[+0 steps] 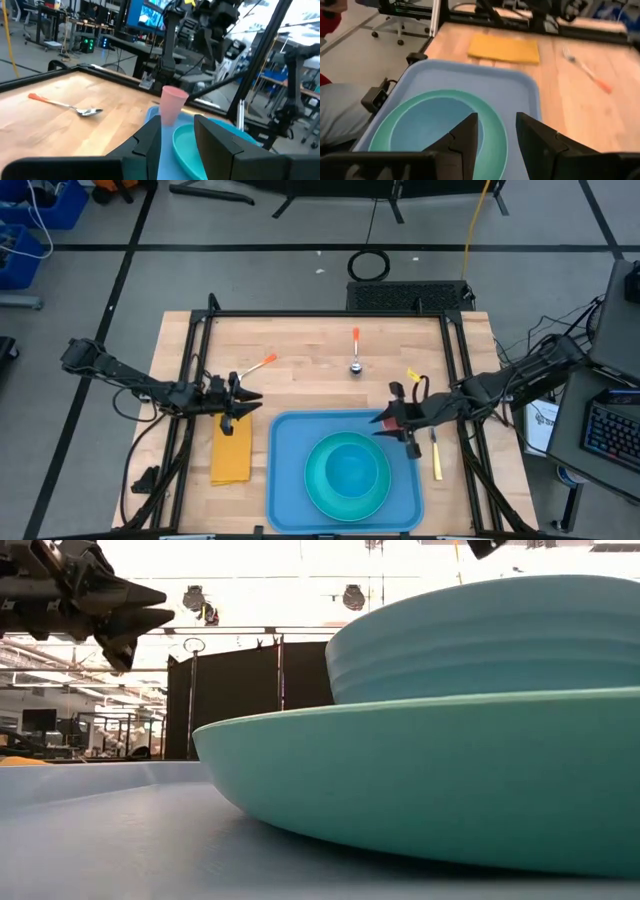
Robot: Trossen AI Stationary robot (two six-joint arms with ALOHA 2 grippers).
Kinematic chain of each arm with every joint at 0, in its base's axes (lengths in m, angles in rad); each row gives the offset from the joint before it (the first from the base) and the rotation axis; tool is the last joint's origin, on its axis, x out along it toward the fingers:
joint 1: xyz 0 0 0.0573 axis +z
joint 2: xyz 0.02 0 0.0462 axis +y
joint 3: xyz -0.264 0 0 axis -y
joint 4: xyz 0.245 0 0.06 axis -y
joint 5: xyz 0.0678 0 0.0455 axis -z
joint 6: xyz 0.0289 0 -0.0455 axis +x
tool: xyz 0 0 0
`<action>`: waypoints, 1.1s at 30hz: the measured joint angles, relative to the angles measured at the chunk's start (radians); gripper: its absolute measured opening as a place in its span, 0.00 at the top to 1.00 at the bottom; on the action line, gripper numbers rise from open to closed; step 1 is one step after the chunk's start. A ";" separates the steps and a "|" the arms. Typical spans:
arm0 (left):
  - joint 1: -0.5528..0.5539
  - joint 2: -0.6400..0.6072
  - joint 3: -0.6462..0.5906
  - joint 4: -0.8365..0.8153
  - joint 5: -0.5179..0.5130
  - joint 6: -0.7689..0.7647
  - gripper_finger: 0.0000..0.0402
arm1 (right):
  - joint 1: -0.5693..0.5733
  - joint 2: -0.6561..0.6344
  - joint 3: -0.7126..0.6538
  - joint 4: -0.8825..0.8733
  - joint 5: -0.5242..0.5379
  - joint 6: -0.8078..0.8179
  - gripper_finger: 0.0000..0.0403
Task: Set up tray
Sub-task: Put the yellow napkin on the blue serving tray to the right of the light blue plate
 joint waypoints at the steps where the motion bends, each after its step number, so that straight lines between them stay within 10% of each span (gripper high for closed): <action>1: 0.000 0.000 0.000 0.010 -0.002 0.001 0.70 | 0.000 0.011 0.000 0.023 0.000 -0.027 0.69; 20: -0.066 0.047 0.037 0.039 -0.164 -0.152 0.70 | -0.111 0.087 0.000 0.229 -0.006 -0.312 0.69; 33: -0.157 0.298 0.545 -0.802 -0.357 -0.348 0.70 | -0.149 0.087 0.000 0.202 -0.008 -0.313 0.69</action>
